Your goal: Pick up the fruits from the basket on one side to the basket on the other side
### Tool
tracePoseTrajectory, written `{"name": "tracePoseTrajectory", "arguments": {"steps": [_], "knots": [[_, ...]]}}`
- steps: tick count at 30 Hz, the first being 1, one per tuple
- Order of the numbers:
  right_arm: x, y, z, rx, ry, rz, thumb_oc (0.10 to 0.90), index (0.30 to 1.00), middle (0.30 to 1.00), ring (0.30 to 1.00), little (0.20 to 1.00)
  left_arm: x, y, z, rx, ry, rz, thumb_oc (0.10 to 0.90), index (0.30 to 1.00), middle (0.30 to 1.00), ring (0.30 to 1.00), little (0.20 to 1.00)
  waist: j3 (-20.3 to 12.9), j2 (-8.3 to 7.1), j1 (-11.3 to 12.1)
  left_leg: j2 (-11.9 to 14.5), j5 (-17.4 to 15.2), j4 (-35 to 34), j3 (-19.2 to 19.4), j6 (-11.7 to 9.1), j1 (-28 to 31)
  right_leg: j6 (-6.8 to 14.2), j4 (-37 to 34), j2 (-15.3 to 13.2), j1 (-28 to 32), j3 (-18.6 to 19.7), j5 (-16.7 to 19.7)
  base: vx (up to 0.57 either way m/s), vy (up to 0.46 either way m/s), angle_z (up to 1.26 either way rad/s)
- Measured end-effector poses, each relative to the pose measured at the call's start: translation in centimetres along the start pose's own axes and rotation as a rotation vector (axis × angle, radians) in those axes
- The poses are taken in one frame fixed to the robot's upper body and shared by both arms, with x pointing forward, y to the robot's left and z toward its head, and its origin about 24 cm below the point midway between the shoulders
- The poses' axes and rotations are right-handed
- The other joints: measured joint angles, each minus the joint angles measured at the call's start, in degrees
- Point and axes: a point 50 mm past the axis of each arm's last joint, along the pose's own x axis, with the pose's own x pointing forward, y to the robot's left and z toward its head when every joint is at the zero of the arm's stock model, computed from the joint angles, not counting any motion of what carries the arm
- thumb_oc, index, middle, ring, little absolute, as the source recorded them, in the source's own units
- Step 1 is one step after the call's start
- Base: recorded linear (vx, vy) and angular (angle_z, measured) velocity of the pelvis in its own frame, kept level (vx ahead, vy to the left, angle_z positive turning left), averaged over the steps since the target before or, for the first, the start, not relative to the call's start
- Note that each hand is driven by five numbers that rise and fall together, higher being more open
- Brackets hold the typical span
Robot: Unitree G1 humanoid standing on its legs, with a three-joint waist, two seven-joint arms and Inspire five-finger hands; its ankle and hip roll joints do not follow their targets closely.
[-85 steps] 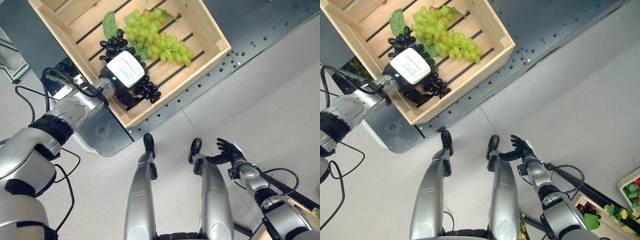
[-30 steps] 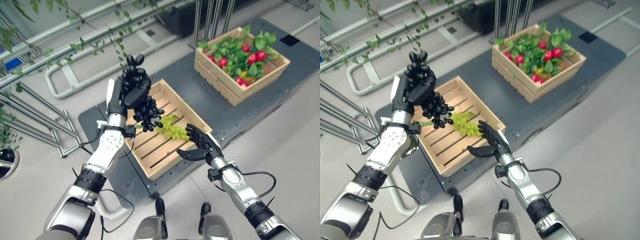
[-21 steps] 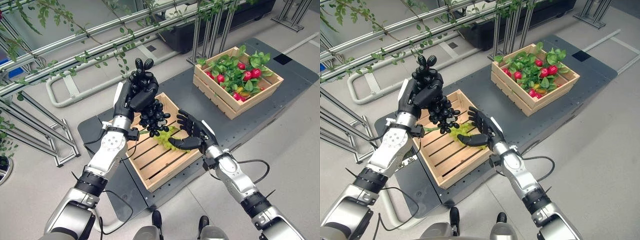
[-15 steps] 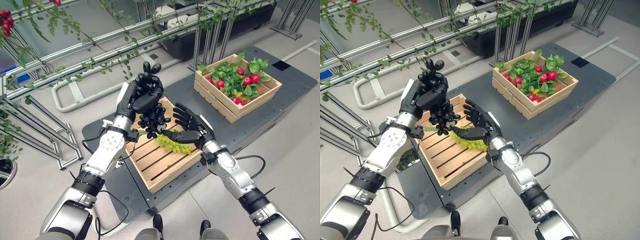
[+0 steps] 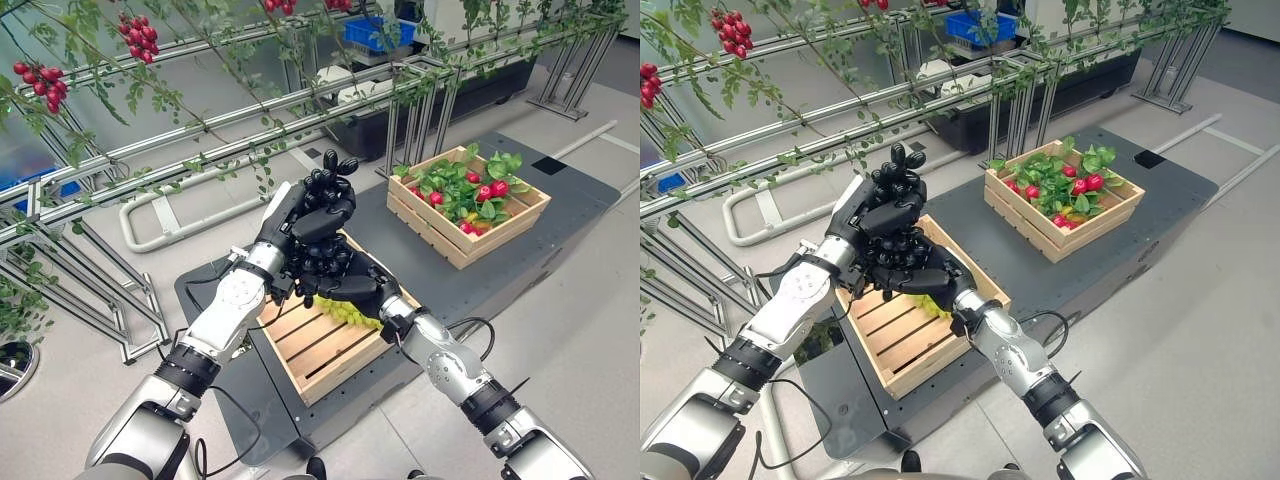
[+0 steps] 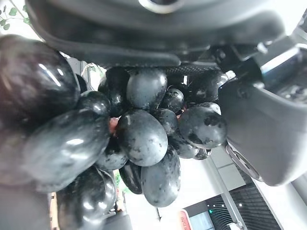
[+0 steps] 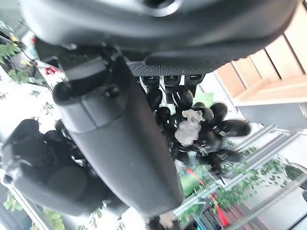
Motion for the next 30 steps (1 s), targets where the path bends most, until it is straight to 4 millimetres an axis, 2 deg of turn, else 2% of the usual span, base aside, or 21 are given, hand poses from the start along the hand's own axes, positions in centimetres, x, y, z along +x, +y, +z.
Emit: {"name": "tracePoseTrajectory", "arguments": {"steps": [7, 13, 26, 27, 28, 30], "knots": [[0.0, 0.1, -0.1, 0.000, 0.004, 0.007, 0.800, 0.900, 0.900, 0.900, 0.900, 0.1, -0.7, 0.0, -0.020, -0.005, -0.044, 0.400, 0.300, 0.300, 0.300, 0.300, -0.14, -0.20, 0.59, 0.00, 0.00, 0.00, -0.06, 0.00, 0.73, 0.00, -0.01, 0.00, 0.73, -0.01, 0.00, 0.03, -0.009, 0.00], [0.0, 0.1, 0.0, 0.000, 0.000, 0.005, 0.800, 0.900, 0.900, 0.900, 0.900, 0.1, -1.4, -0.1, -0.025, -0.001, -0.110, 0.400, 0.300, 0.300, 0.300, 0.300, -0.85, -1.07, 0.67, -0.01, 0.00, 0.00, -0.04, 0.00, 0.74, -0.01, 0.00, 0.00, 0.72, 0.04, 0.00, 0.04, -0.001, 0.00], [0.2, 0.3, 0.3, -0.010, -0.080, -0.067, 0.800, 0.900, 0.900, 0.900, 0.900, 0.2, -2.2, -0.1, -0.087, -0.005, -0.132, 0.400, 0.300, 0.300, 0.300, 0.300, -0.97, -1.04, 0.79, -0.01, 0.00, 0.00, -0.10, 0.01, 0.76, -0.02, 0.00, 0.00, 0.76, 0.04, 0.01, 0.01, 0.001, 0.00], [0.2, 0.3, 0.3, -0.010, -0.086, -0.066, 0.681, 0.721, 0.721, 0.721, 0.721, 0.3, -2.2, -0.1, -0.090, -0.007, -0.130, 0.400, 0.300, 0.300, 0.300, 0.300, -0.98, -1.02, 0.84, -0.01, 0.00, 0.00, -0.09, 0.01, 0.76, -0.02, 0.00, 0.00, 0.76, 0.04, 0.01, 0.00, 0.000, 0.00], [0.2, 0.4, 0.4, -0.010, -0.089, -0.066, 0.400, 0.300, 0.300, 0.300, 0.300, 0.3, -2.2, -0.1, -0.092, -0.008, -0.127, 0.400, 0.300, 0.300, 0.300, 0.300, -1.02, -0.96, 0.86, -0.01, 0.00, 0.00, -0.10, 0.01, 0.76, -0.02, 0.00, 0.00, 0.76, 0.04, 0.01, 0.00, 0.000, 0.00], [0.2, 0.5, 0.3, -0.010, -0.091, -0.062, 0.400, 0.300, 0.300, 0.300, 0.300, 0.3, -2.1, -0.1, -0.098, -0.009, -0.119, 0.400, 0.300, 0.300, 0.300, 0.300, -1.14, -0.80, 0.85, -0.01, 0.00, 0.00, -0.10, 0.01, 0.76, -0.02, 0.00, 0.01, 0.76, 0.05, 0.01, 0.00, 0.000, 0.00]]}}
